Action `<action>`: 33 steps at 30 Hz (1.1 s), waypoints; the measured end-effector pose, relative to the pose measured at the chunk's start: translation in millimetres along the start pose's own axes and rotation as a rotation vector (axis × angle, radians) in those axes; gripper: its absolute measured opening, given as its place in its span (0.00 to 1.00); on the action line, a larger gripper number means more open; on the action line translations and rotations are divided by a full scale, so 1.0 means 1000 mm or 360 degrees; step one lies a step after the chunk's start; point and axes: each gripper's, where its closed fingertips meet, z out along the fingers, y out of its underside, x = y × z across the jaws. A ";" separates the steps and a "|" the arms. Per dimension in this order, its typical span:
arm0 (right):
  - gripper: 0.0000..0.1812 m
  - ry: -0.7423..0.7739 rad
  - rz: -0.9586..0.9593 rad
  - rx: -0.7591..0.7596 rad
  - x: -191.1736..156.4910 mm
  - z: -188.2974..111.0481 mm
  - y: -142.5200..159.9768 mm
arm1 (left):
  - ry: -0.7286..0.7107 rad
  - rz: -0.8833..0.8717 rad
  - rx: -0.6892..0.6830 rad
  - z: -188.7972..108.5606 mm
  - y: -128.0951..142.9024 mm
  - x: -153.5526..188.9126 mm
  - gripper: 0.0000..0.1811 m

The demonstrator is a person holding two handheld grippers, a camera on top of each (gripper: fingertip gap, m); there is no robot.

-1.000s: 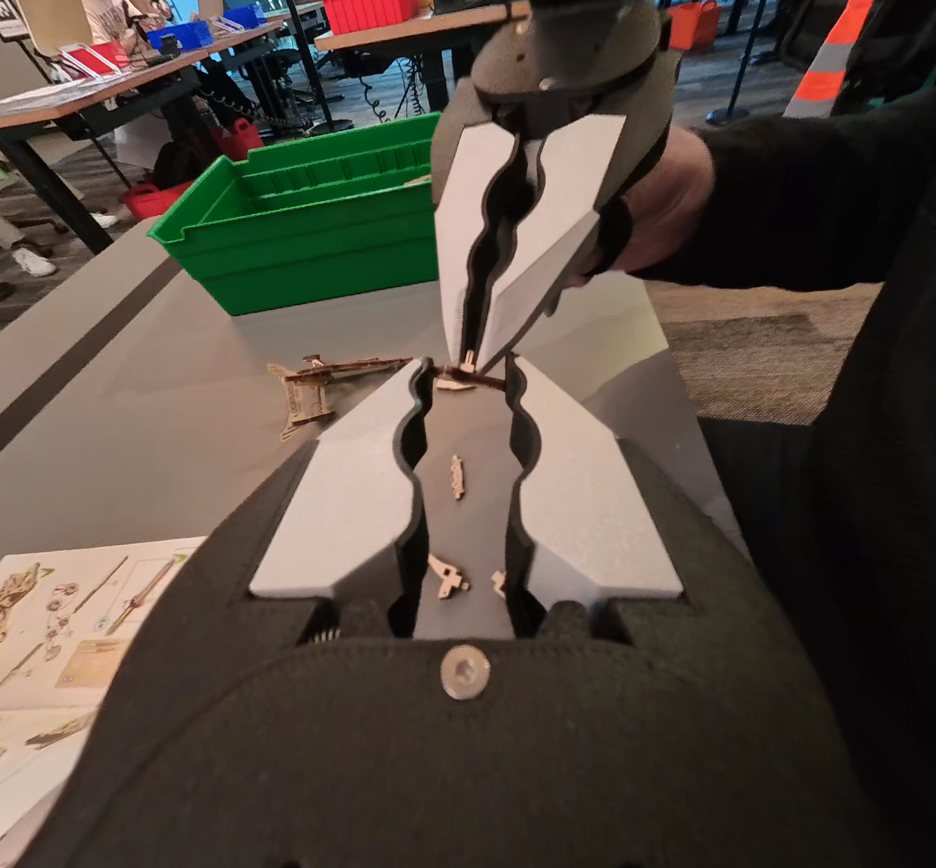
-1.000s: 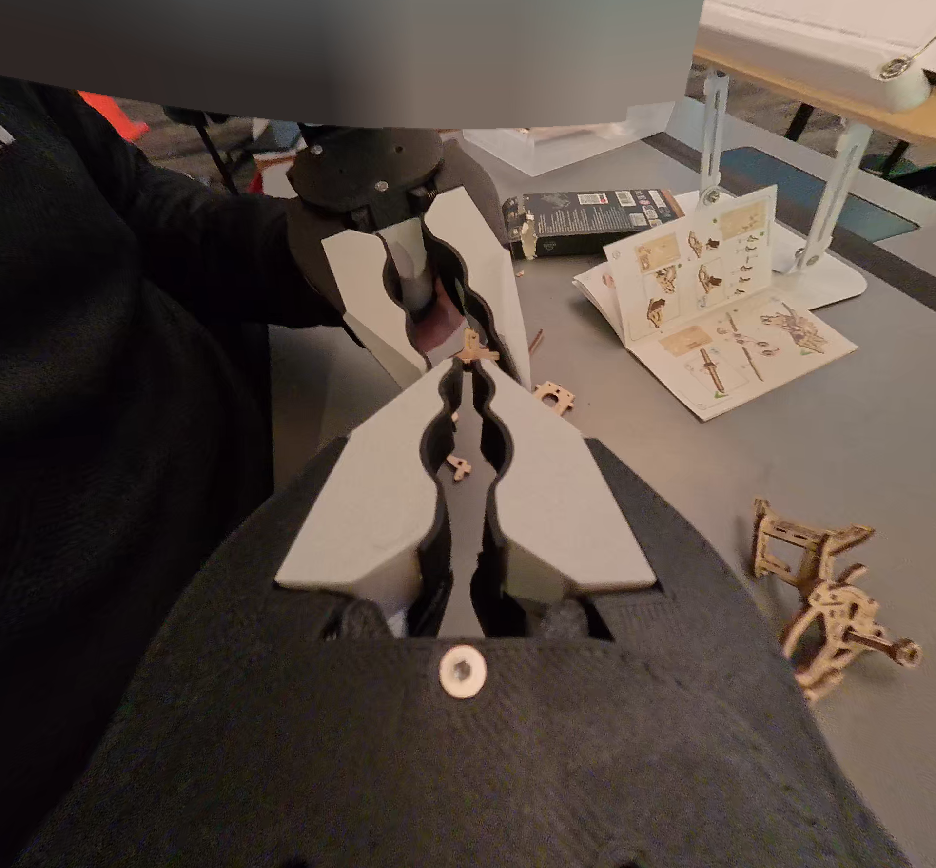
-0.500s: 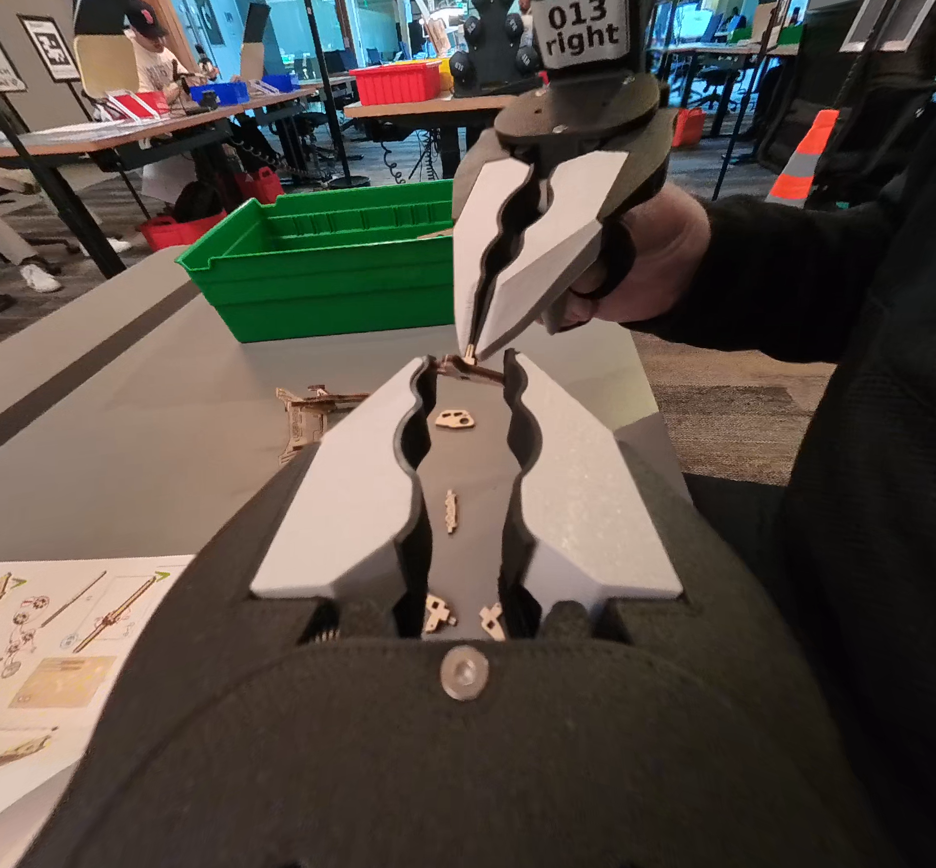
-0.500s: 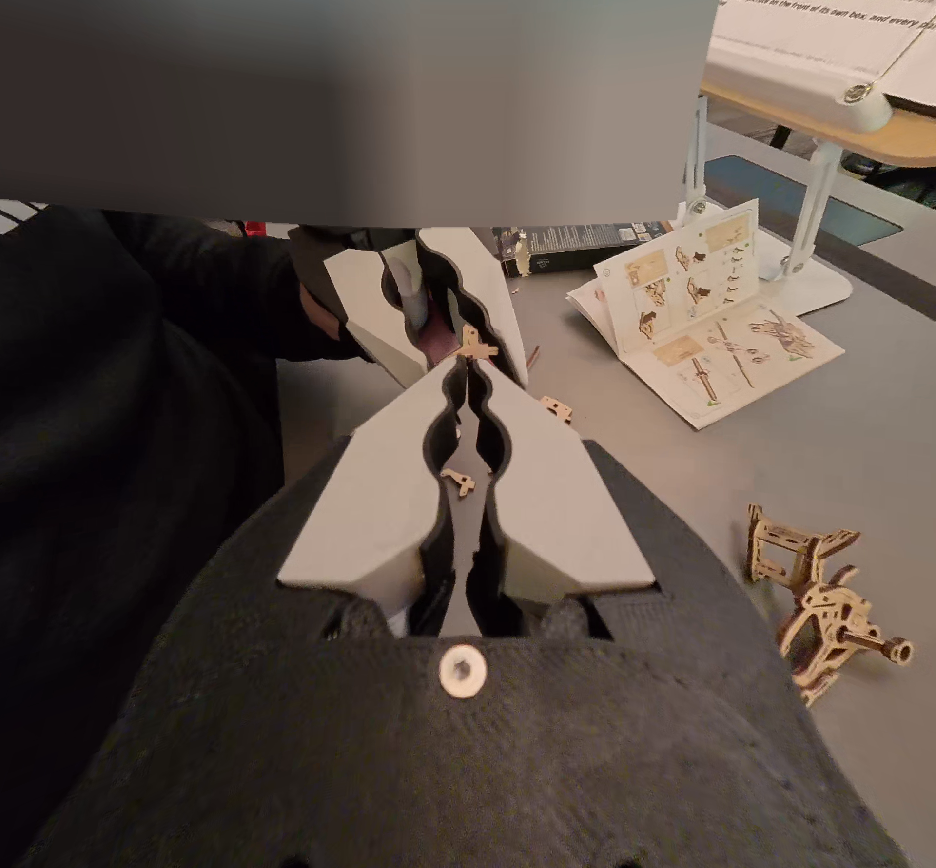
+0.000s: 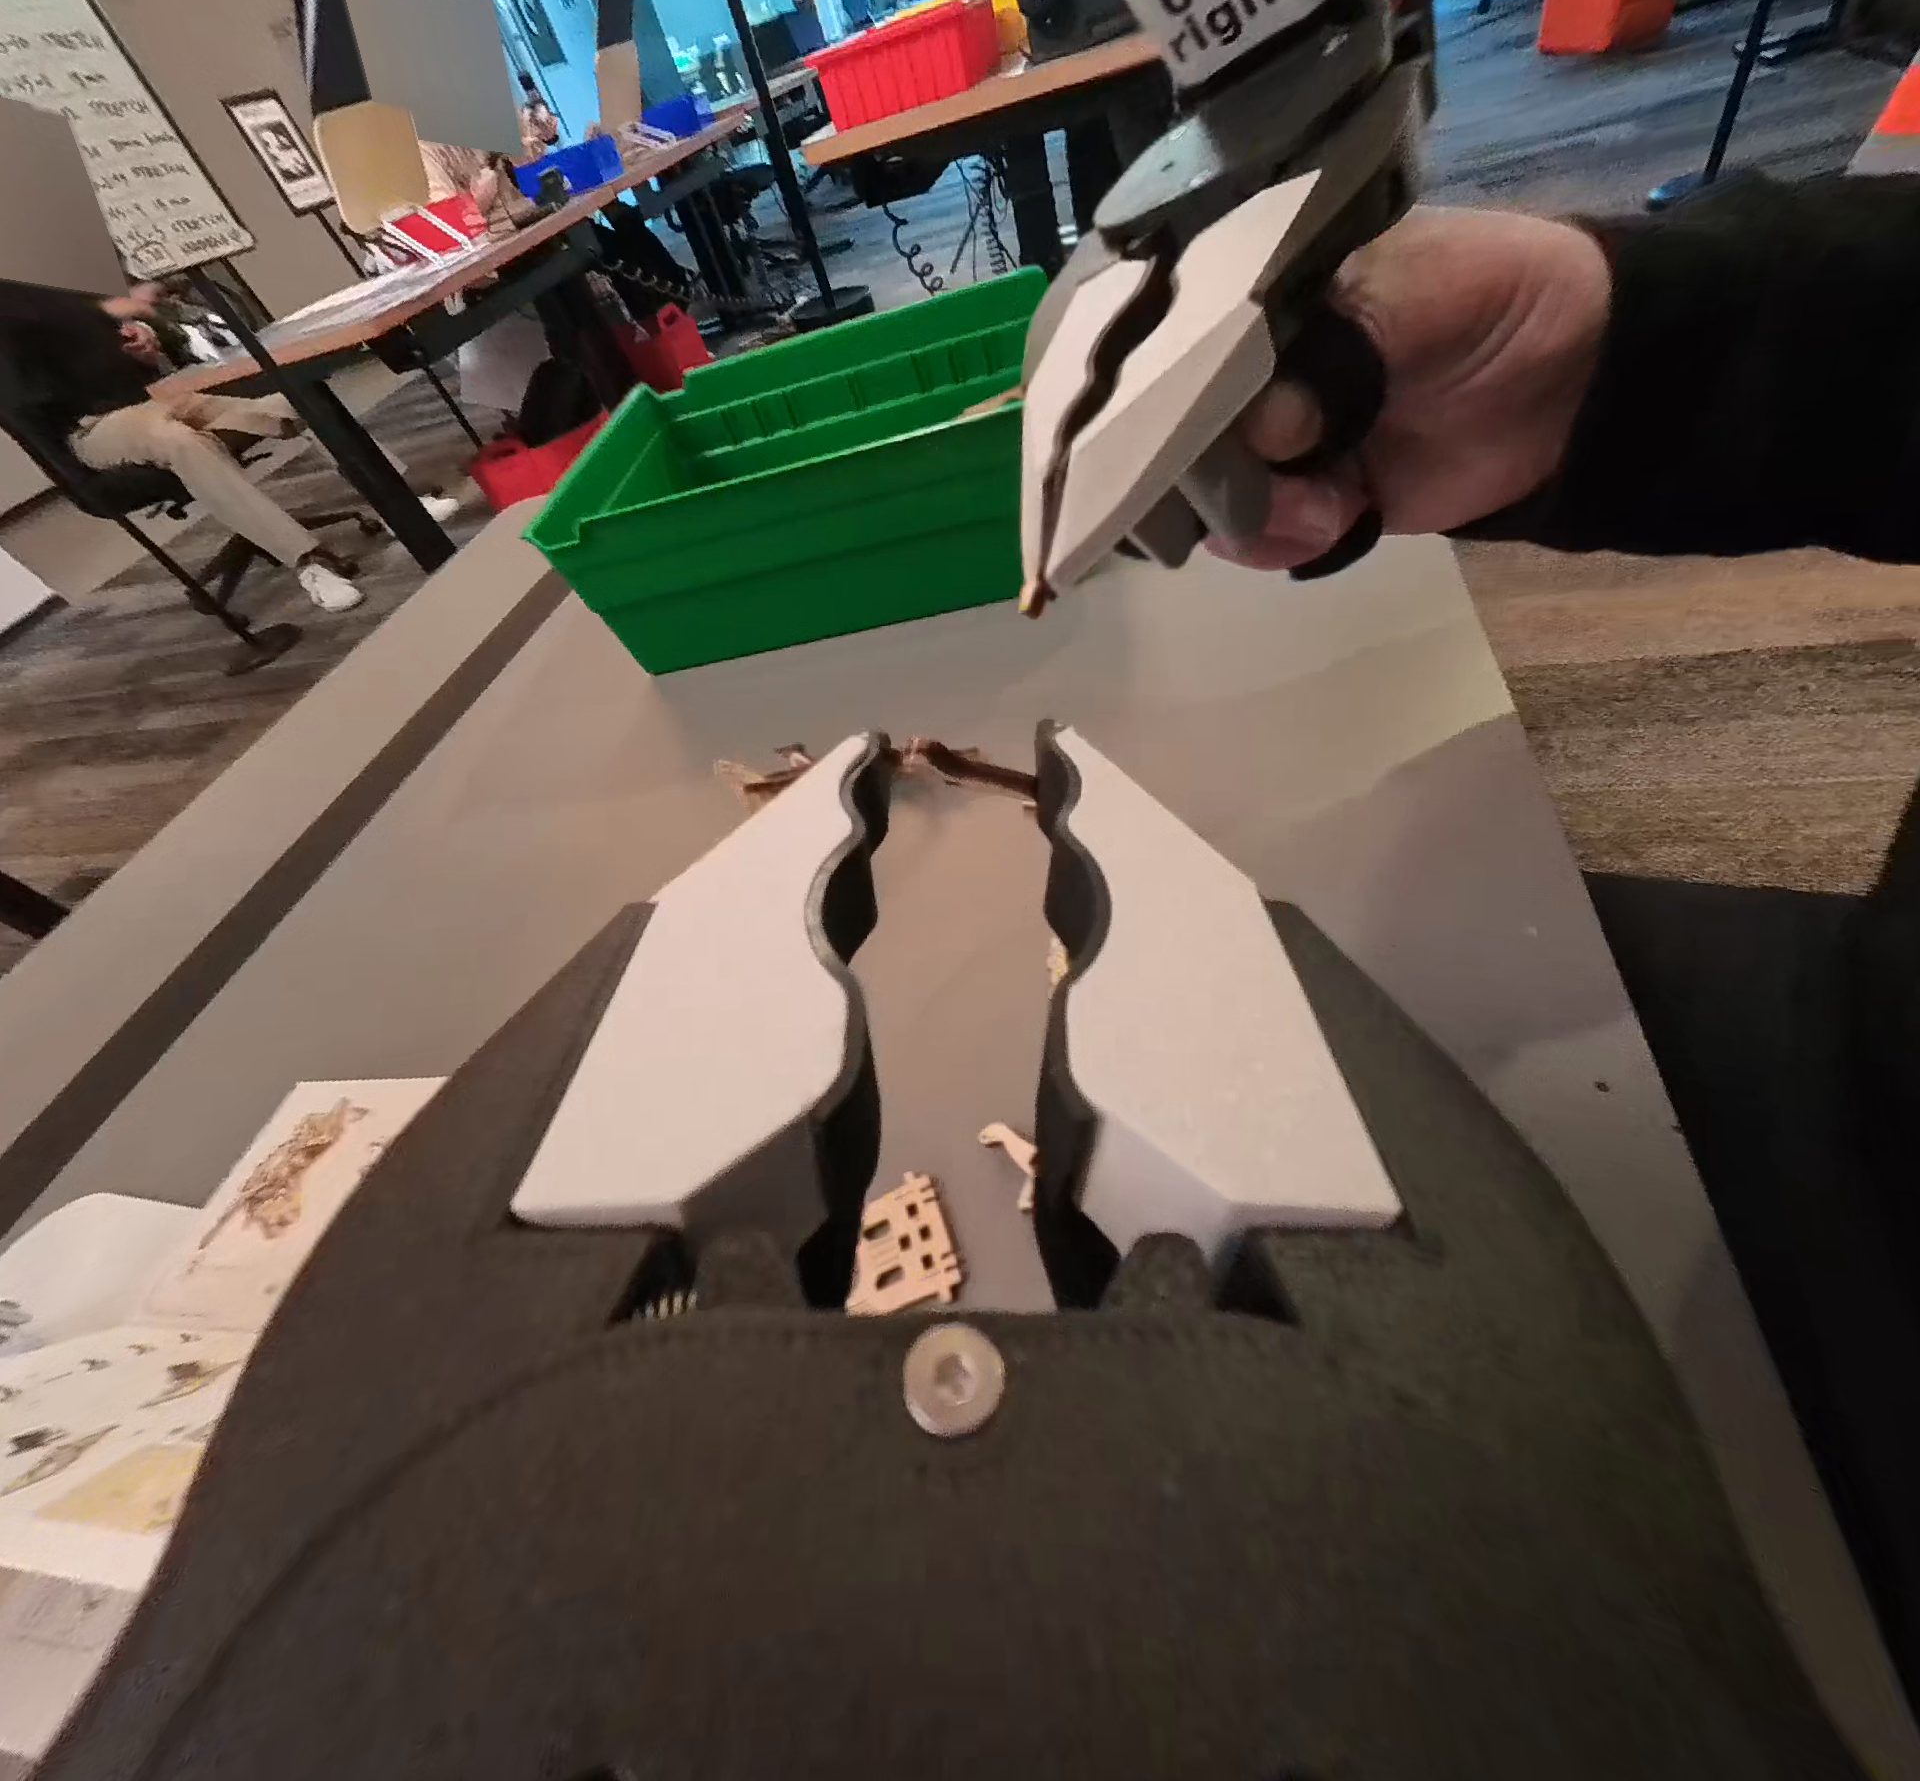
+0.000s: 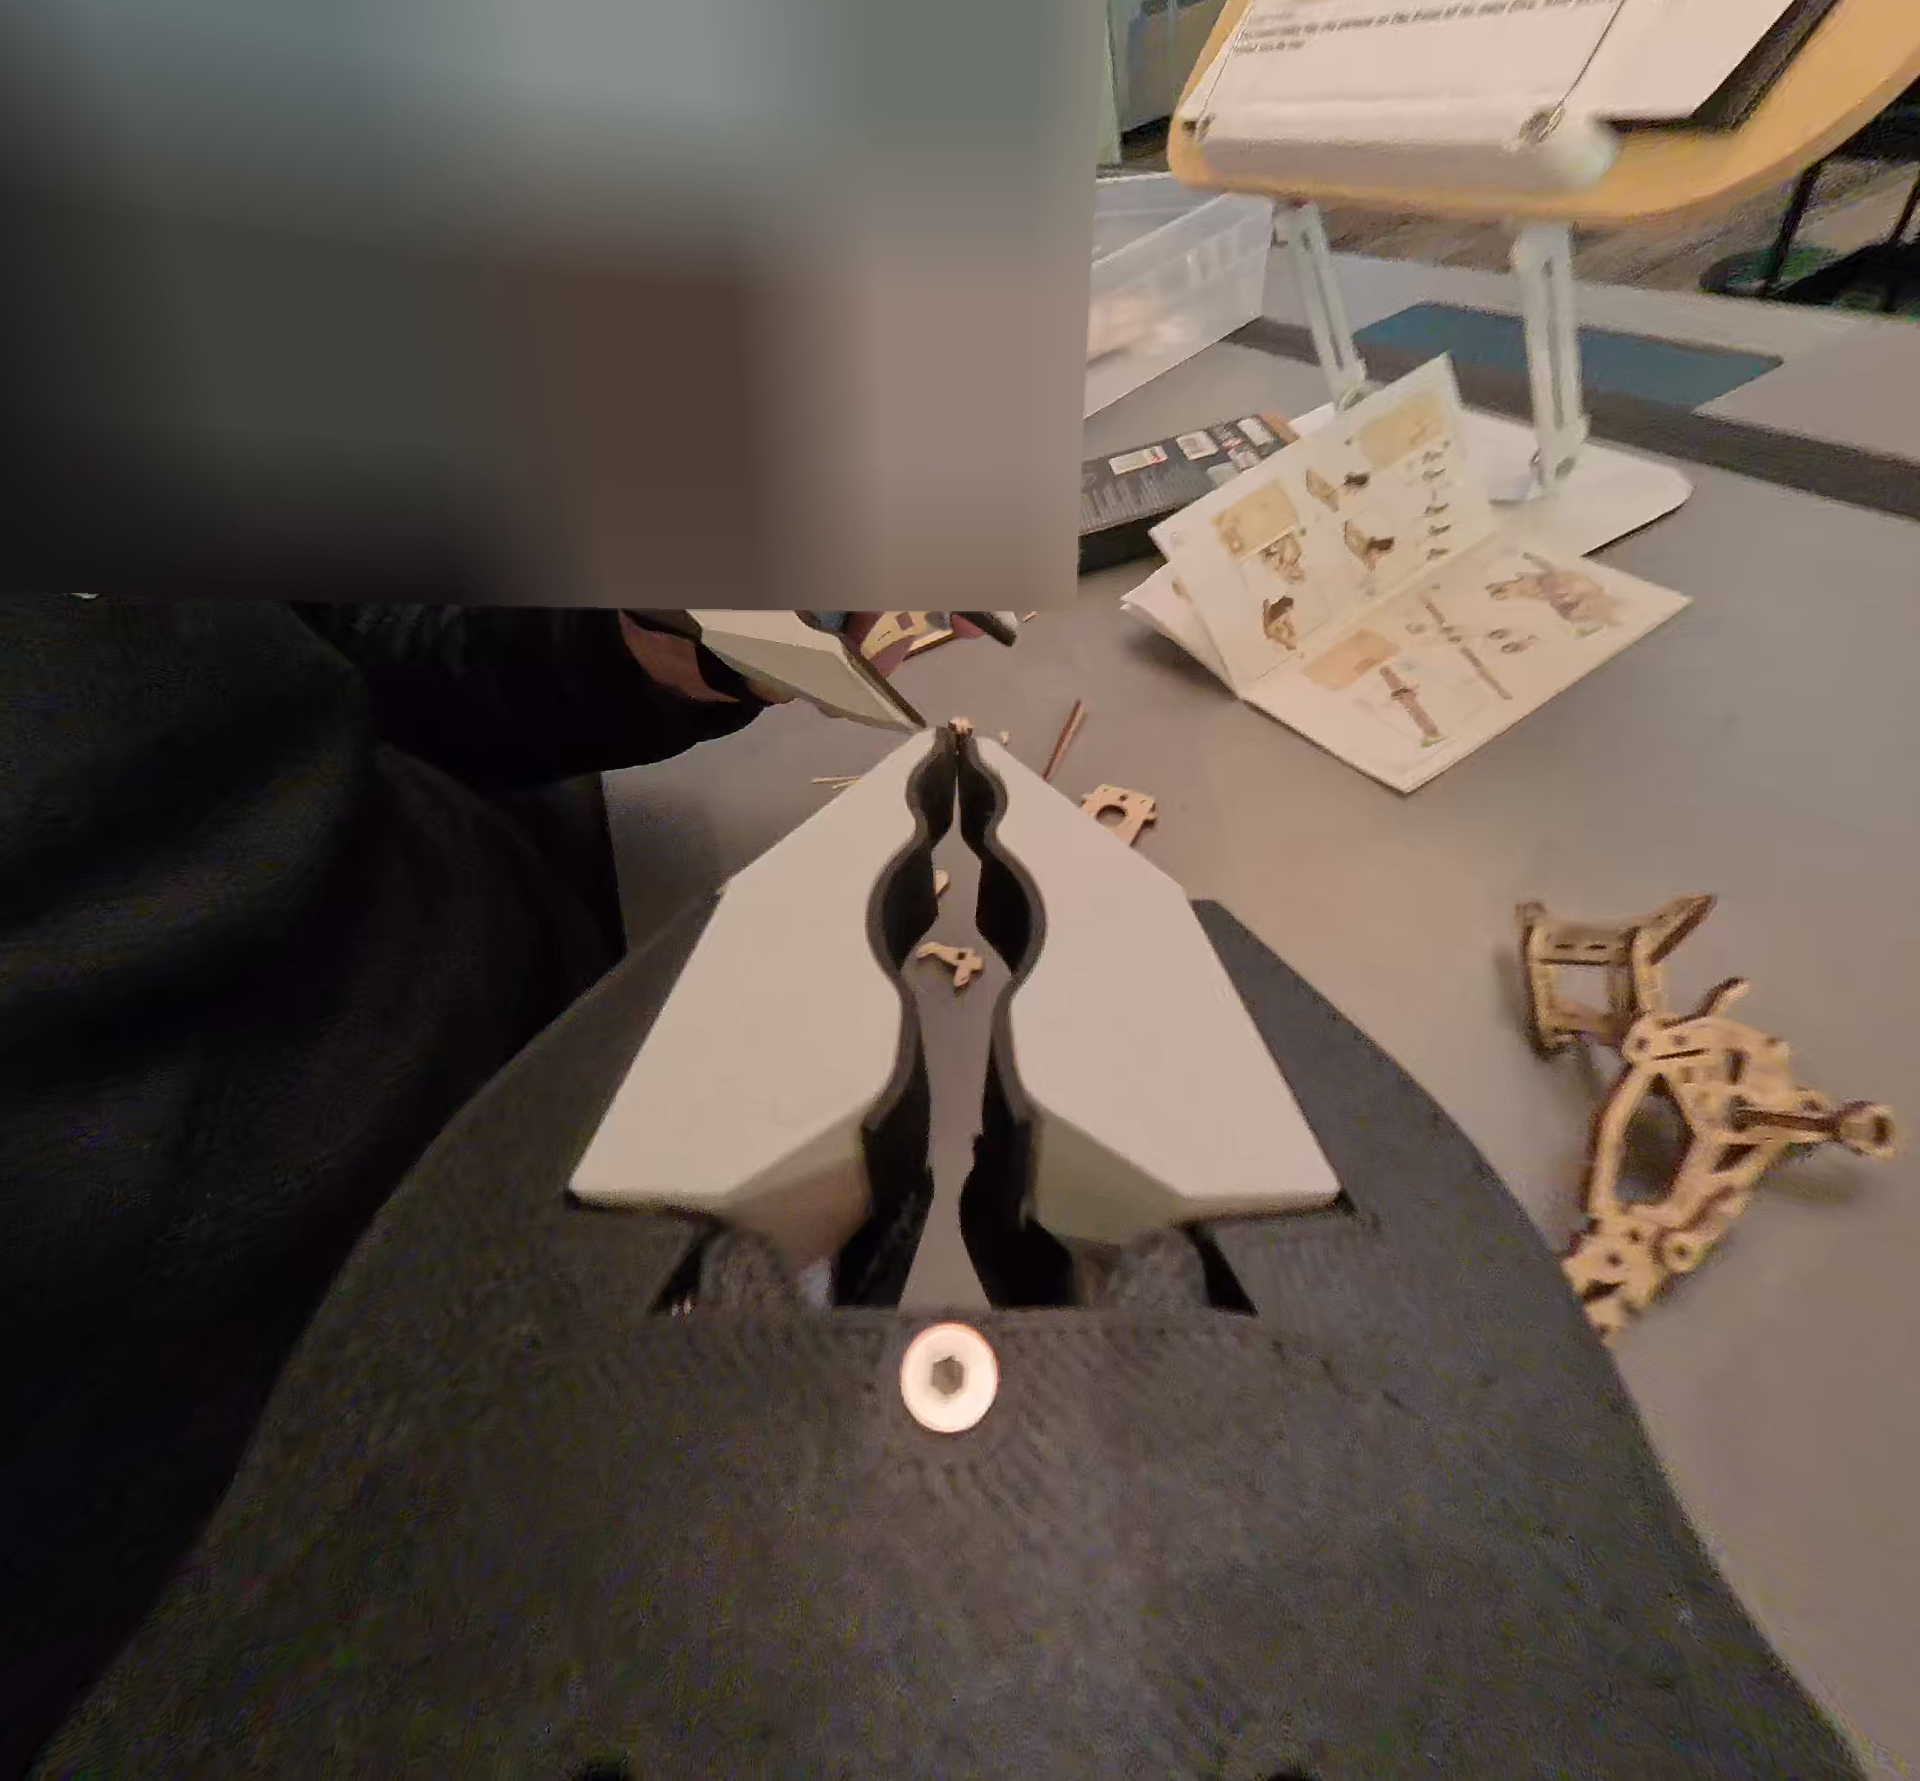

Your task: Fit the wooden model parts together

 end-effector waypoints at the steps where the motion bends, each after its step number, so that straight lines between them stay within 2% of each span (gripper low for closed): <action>1: 0.00 -0.0021 0.0028 -0.0004 -0.001 0.003 0.006 | 0.0008 -0.0021 0.0002 0.001 0.001 0.001 0.15; 5: 0.00 -0.0051 0.0084 -0.0090 -0.003 0.005 0.028 | 0.0071 -0.0068 -0.0023 0.001 0.014 0.012 0.15; 11: 0.00 0.0043 0.0058 -0.0537 0.001 0.015 0.103 | 0.0191 -0.0384 0.0046 -0.008 0.034 0.014 0.15; 15: 0.00 0.0030 0.0036 -0.0746 -0.006 0.023 0.140 | 0.0227 -0.0426 -0.0040 -0.017 0.053 0.015 0.15; 19: 0.14 0.0030 0.0002 -0.0835 -0.009 0.030 0.155 | 0.0264 -0.0421 -0.0130 -0.026 0.063 0.013 0.15; 21: 0.15 0.0022 0.0019 -0.0830 -0.009 0.029 0.153 | 0.0301 -0.0454 -0.0153 -0.029 0.066 0.014 0.15; 23: 0.12 0.0040 -0.0005 -0.0746 -0.008 0.027 0.141 | 0.0377 -0.0510 -0.0163 -0.029 0.066 0.020 0.15; 25: 0.07 0.0045 -0.0041 -0.0650 -0.008 0.026 0.124 | 0.0532 -0.0607 -0.0150 -0.025 0.062 0.034 0.15; 30: 0.11 -0.0091 -0.0210 -0.0322 -0.023 0.036 0.061 | 0.0920 -0.0764 -0.0095 -0.016 0.045 0.065 0.15; 33: 0.10 -0.0214 -0.0401 -0.0356 -0.033 0.043 0.050 | 0.1112 -0.0757 -0.0117 -0.016 0.037 0.079 0.15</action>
